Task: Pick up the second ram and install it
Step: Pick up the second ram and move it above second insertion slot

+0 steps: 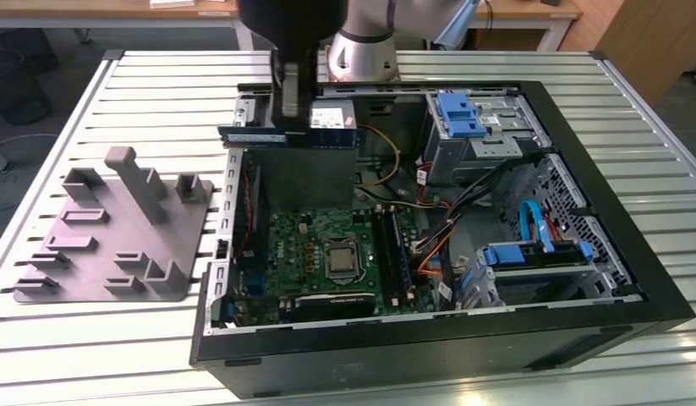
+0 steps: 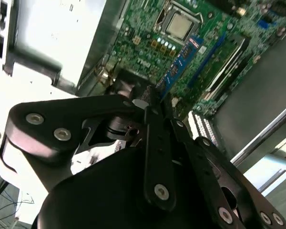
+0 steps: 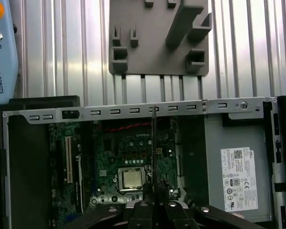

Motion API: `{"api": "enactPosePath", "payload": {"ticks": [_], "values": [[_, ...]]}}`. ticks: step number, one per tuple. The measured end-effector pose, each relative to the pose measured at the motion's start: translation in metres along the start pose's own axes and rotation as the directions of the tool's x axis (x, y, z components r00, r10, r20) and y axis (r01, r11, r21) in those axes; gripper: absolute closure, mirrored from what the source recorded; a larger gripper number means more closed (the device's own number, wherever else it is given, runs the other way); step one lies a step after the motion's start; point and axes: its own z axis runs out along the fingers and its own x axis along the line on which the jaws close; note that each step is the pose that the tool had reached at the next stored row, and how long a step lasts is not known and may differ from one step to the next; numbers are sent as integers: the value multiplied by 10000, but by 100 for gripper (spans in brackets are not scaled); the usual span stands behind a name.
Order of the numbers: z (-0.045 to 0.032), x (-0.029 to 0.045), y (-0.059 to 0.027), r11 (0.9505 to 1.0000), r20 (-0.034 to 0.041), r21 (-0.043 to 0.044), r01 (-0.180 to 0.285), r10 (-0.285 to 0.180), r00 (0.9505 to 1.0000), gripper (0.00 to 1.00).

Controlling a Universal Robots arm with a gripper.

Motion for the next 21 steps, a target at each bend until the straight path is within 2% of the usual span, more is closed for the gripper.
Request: {"api": "enactPosePath", "payload": {"ticks": [4, 14, 16, 21], "values": [[65, -9, -183, 10000, -1, -31, -2, 2, 10000, 86], [227, -29, -639, 10000, -1, -31, -1, 1, 10000, 86], [262, -29, -672, 10000, -1, -32, -1, 1, 10000, 86], [353, -23, -677, 10000, 0, -31, -2, 2, 10000, 86]]}}
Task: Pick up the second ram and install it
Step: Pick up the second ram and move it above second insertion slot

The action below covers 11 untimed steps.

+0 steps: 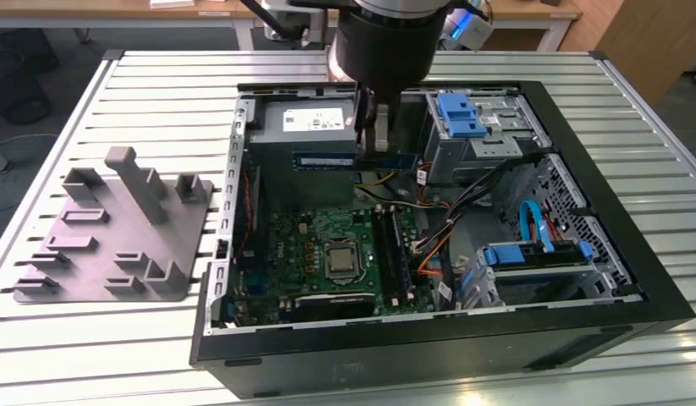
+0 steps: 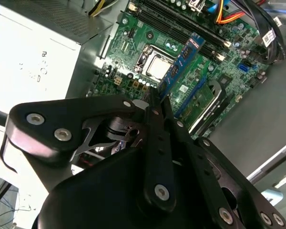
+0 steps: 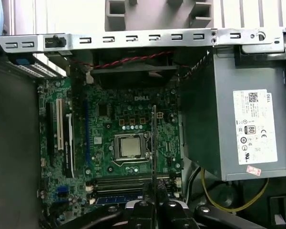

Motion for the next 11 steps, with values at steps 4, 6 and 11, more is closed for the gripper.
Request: {"api": "enactPosePath", "payload": {"ticks": [4, 6, 11], "values": [[72, 4, -4, 10000, -1, 0, 0, 0, 10000, 86], [108, 6, -6, 10000, -1, 0, 0, 0, 10000, 86], [200, 11, -12, 10000, -1, 0, 1, -1, 10000, 86]]}}
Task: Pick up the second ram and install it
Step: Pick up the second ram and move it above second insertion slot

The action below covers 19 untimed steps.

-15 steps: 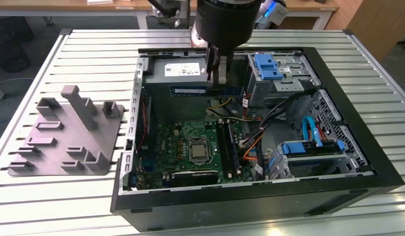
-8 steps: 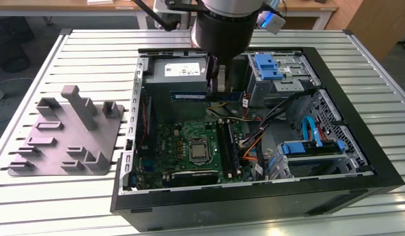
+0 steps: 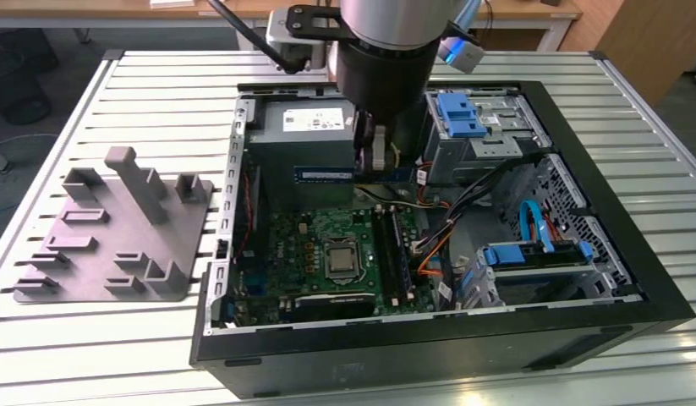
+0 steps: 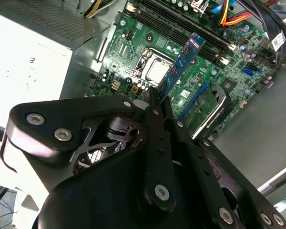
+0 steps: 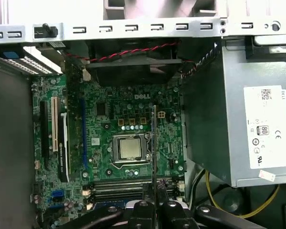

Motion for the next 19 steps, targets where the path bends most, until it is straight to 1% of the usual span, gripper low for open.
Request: {"api": "enactPosePath", "payload": {"ticks": [13, 17, 19], "values": [[233, 16, -40, 10000, 1, 0, 0, 0, 10000, 86], [296, 104, -64, 10000, -6, 0, 0, 0, 10000, 86], [330, 112, -117, 10000, -4, 1, 1, -1, 10000, 86]]}}
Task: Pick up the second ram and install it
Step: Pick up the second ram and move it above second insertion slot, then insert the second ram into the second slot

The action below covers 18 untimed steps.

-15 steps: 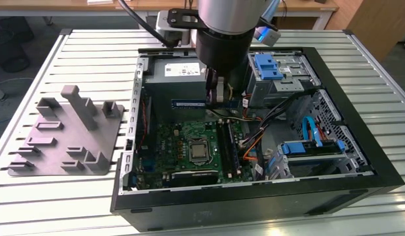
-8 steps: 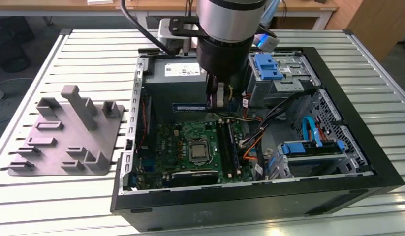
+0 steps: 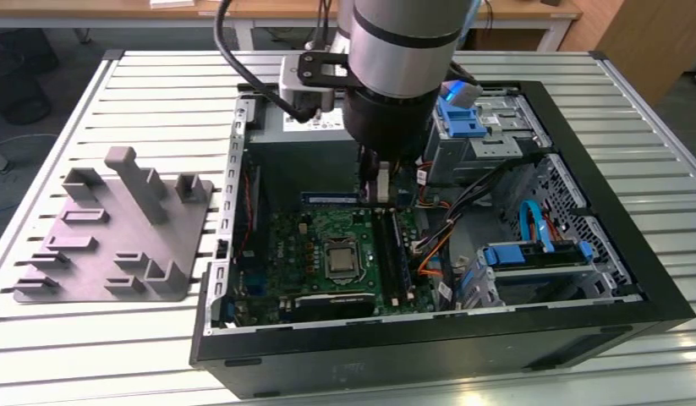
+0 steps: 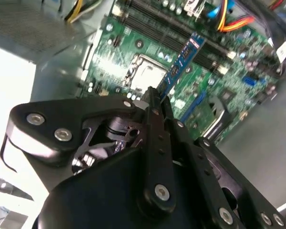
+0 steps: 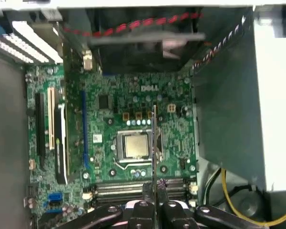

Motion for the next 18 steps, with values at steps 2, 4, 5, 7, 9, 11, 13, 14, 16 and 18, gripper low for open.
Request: {"api": "enactPosePath", "payload": {"ticks": [2, 4, 5, 7, 9, 11, 13, 14, 16, 18], "values": [[33, -2, -75, 10000, -4, 0, 3, -3, 10000, 86], [62, 1, -82, 10000, -18, 0, 2, -2, 10000, 86], [69, 3, -82, 10000, -23, 1, 1, -1, 10000, 86], [70, 4, -83, 10000, -35, 1, 1, -1, 10000, 86], [72, 5, -83, 10000, -32, 2, 2, -2, 10000, 86], [72, 6, -83, 10000, -32, 2, 2, -2, 10000, 86], [72, 6, -83, 10000, -32, 2, 2, -2, 10000, 86], [72, 6, -83, 10000, -32, 2, 2, -2, 10000, 86], [72, 6, -83, 10000, -32, 1, 2, -2, 10000, 86], [72, 7, -83, 10000, -32, 2, 2, -2, 10000, 86]]}}
